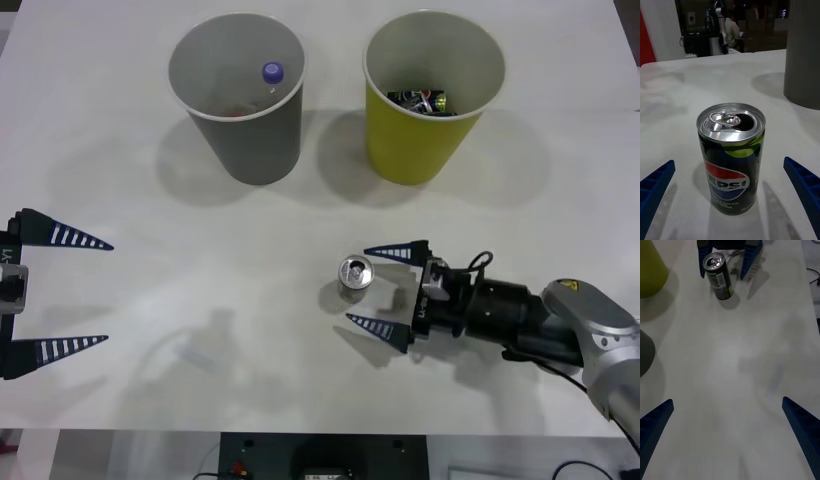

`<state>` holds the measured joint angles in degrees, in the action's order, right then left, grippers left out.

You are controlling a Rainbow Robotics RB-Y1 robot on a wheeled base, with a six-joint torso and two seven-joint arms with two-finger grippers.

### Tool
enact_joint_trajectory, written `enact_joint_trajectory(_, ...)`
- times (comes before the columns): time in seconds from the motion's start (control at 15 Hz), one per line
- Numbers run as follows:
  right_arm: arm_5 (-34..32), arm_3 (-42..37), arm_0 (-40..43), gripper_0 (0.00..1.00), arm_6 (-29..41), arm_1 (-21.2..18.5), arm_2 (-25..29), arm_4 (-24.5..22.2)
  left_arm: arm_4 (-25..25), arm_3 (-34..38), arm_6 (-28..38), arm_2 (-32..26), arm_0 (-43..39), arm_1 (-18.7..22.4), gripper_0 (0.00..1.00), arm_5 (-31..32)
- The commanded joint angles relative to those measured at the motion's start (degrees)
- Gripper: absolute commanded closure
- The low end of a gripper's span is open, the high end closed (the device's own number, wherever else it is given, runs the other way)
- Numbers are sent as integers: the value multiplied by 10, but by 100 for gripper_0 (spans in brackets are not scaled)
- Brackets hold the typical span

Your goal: Put the can into the green bin and the plastic bottle into the gray bin

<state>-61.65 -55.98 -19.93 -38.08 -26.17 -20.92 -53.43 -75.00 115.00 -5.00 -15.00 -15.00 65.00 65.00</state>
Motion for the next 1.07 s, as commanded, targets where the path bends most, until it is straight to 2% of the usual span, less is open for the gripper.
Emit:
enact_joint_trajectory(0.07, 23, 0, -6, 0, -6, 11, -12, 0, 0, 0, 0, 0, 0, 0, 0, 0)
enact_joint_trajectory(0.67, 48, 0, -8, 0, -21, 27, -22, 0, 0, 0, 0, 0, 0, 0, 0, 0)
enact_joint_trajectory(0.73, 49, -1, -8, 26, -24, 27, -22, 0, 0, 0, 0, 0, 0, 0, 0, 0)
enact_joint_trajectory(0.8, 48, 0, -9, 77, -25, 27, -22, 0, 0, 0, 0, 0, 0, 0, 0, 0)
enact_joint_trajectory(0.87, 48, 0, -10, 100, -27, 27, -23, 0, 0, 0, 0, 0, 0, 0, 0, 0)
enact_joint_trajectory(1.07, 47, 0, -10, 100, -27, 27, -25, 0, 0, 0, 0, 0, 0, 0, 0, 0)
